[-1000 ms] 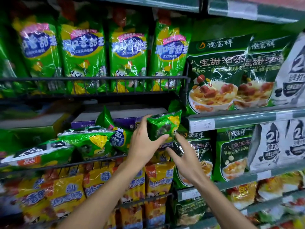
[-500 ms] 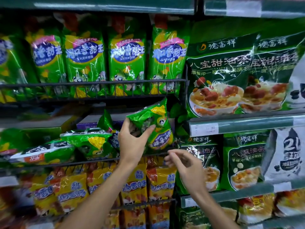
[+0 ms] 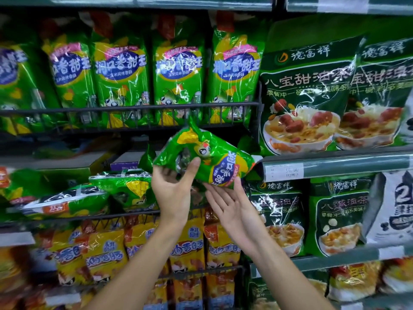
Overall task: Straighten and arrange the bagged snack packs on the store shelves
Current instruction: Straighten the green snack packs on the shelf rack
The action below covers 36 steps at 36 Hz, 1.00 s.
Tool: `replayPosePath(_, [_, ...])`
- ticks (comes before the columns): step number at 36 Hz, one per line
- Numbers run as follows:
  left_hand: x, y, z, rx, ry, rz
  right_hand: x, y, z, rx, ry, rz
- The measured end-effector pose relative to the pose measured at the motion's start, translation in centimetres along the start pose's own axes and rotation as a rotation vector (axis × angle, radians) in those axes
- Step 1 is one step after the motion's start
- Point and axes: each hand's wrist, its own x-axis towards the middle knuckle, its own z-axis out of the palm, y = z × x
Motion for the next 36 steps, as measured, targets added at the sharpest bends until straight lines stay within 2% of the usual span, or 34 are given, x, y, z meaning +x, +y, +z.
replayPosePath(4, [-0.9,-0.8,-0.8,-0.08,0.007,-0.084,0.0,0.8,1.0,0.17,0.096,0.0])
replayPosePath(7, [-1.8,-0.7,-0.8,-0.183,-0.018,-0.177,0.2,1.0,1.2,0.212,0.107,-0.031])
replayPosePath(10, [-2.4,-0.2,-0.8,-0.274,-0.035,-0.291,0.0,0.7,0.8,0.118,0.105,-0.126])
replayPosePath(16, [-2.5,0.5,-2.0,-0.26,-0.184,-0.394,-1.7,-2.3,1.2,-0.104,0.269,-0.335])
replayPosePath(19, [-2.3,0.1,-3.3,-0.181,-0.276,-0.388,-2.3,-4.4,1.4,-0.191,0.332,-0.455])
replayPosePath(23, [-1.6,0.8,-3.9,-0.078,-0.392,-0.274,-2.9,-7.7,1.4,-0.404,0.331,-0.528])
replayPosePath(27, [0.1,2.5,-3.6,0.161,-0.64,-0.117,-3.4,-10.2,1.6,-0.639,0.283,-0.558])
replayPosePath(31, [1.6,3.4,-1.5,0.412,-0.882,-0.148,-3.2,-10.4,2.1,-0.848,0.195,-0.6])
replayPosePath(33, [1.7,3.1,-0.1,0.488,-0.904,-0.142,-2.9,-9.7,2.6,-0.987,0.162,-0.61])
replayPosePath(36, [1.8,1.8,0.9,0.538,-0.834,-0.072,-2.3,-8.7,2.5,-1.103,0.109,-0.631])
